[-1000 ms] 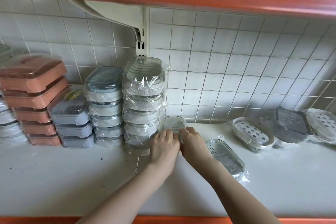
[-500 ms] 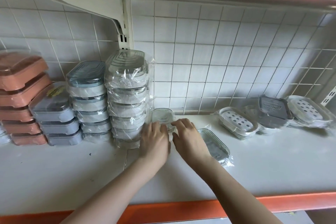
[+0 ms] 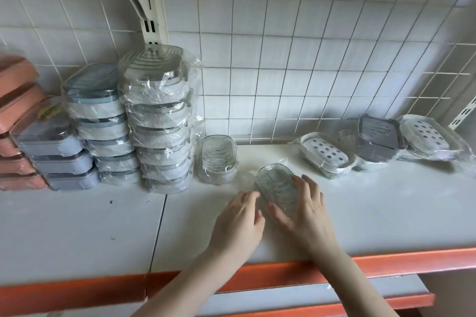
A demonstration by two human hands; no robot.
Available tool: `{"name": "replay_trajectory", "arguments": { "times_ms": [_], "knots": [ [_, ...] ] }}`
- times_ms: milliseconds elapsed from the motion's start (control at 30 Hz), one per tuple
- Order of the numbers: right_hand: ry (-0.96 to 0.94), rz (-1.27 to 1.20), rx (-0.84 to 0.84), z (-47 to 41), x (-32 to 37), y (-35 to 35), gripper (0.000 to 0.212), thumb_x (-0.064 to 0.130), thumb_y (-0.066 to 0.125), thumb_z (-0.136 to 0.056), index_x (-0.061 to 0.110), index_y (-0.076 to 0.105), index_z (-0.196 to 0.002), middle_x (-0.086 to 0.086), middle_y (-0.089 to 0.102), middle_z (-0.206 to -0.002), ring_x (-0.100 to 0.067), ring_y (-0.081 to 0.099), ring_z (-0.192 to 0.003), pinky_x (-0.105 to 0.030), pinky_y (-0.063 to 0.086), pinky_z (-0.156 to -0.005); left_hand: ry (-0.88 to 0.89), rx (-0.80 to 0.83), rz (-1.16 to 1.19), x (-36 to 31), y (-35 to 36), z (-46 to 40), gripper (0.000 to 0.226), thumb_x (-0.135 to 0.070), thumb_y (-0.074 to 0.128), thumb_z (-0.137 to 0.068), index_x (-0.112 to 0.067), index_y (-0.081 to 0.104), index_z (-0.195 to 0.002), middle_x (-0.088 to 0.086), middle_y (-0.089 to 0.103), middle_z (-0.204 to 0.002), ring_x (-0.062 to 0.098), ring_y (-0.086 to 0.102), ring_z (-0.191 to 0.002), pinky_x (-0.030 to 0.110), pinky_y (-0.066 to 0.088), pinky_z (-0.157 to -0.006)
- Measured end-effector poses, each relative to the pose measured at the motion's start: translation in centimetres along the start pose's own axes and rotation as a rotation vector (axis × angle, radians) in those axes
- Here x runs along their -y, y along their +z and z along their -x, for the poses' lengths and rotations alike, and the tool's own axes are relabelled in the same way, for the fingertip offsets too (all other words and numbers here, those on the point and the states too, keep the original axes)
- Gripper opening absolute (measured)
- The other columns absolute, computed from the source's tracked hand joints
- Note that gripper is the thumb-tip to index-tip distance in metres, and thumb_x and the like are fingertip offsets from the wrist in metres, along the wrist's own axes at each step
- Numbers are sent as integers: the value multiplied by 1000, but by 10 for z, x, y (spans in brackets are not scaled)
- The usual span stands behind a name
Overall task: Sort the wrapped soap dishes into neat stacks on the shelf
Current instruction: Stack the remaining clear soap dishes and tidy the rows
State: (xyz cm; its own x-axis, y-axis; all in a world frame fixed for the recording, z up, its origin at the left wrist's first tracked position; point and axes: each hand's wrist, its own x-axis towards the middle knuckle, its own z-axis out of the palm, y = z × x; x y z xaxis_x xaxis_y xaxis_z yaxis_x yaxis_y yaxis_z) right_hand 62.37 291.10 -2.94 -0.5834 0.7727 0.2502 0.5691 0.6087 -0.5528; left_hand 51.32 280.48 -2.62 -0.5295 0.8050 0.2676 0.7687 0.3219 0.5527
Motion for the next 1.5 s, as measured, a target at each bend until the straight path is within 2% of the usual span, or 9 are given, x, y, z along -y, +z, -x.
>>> {"name": "replay_trajectory", "arguments": {
  "times_ms": [233,300,400,467,667,967,1167,1367,1500],
  "knots": [
    [-14,-144,-22,1,-4,3,96,67,52,-61,14,37,-139,-8,40,-134,-34,44,-121,-44,43,-97,98,-76,34,0,8,9,45,-32,41,-77,-11,63,-111,2,68,-99,19,66,-88,20,44,-75],
    [-37,-154,-16,2,-5,2,95,68,51,-63,15,37,-140,-7,41,-133,-32,43,-122,-41,41,-99,112,-42,31,0,8,9,55,-38,38,-77,-10,58,-120,3,65,-110,19,63,-100,23,48,-81],
    [-62,-211,0,4,-6,-1,90,71,49,-67,20,36,-140,-1,42,-132,-23,40,-125,-30,35,-101,69,54,141,4,11,8,74,-49,37,-76,-9,41,-138,4,48,-137,17,44,-128,18,30,-103],
    [-64,-300,-14,4,-8,-3,82,71,50,-68,27,37,-136,6,42,-126,-17,41,-124,-24,33,-100,75,51,191,7,13,6,81,-55,43,-75,-11,35,-142,2,43,-140,14,38,-132,18,27,-109],
    [-182,-488,-203,8,-7,-12,53,52,58,-79,30,43,-125,3,52,-122,-19,53,-111,-27,44,-92,103,-75,316,6,10,6,80,-37,70,-73,-15,34,-142,-4,43,-140,12,46,-125,31,38,-105],
    [-388,-469,-57,-25,28,1,70,41,69,-78,23,35,-137,4,45,-133,-14,46,-127,-32,42,-104,69,-224,284,31,-28,-20,76,-33,72,-75,-11,38,-139,2,50,-134,19,47,-124,38,39,-104],
    [-286,-469,95,-58,50,19,70,37,73,-77,24,39,-136,8,51,-125,-14,51,-116,-37,44,-100,65,-160,133,51,-53,-45,62,-30,67,-83,-16,38,-136,-4,49,-131,15,45,-123,36,41,-98],
    [-205,-485,139,-83,67,31,70,49,68,-73,23,42,-133,7,60,-115,-11,56,-108,-37,47,-95,-21,-206,30,53,-61,-57,53,-12,61,-88,3,40,-134,17,48,-132,30,45,-124,24,29,-98],
    [-197,-445,112,-86,69,40,65,39,71,-77,19,43,-133,4,60,-116,-15,56,-109,-38,47,-94,-28,-228,-43,47,-64,-52,51,-6,54,-89,4,38,-136,22,46,-133,34,45,-124,34,33,-102]
  ]
}}
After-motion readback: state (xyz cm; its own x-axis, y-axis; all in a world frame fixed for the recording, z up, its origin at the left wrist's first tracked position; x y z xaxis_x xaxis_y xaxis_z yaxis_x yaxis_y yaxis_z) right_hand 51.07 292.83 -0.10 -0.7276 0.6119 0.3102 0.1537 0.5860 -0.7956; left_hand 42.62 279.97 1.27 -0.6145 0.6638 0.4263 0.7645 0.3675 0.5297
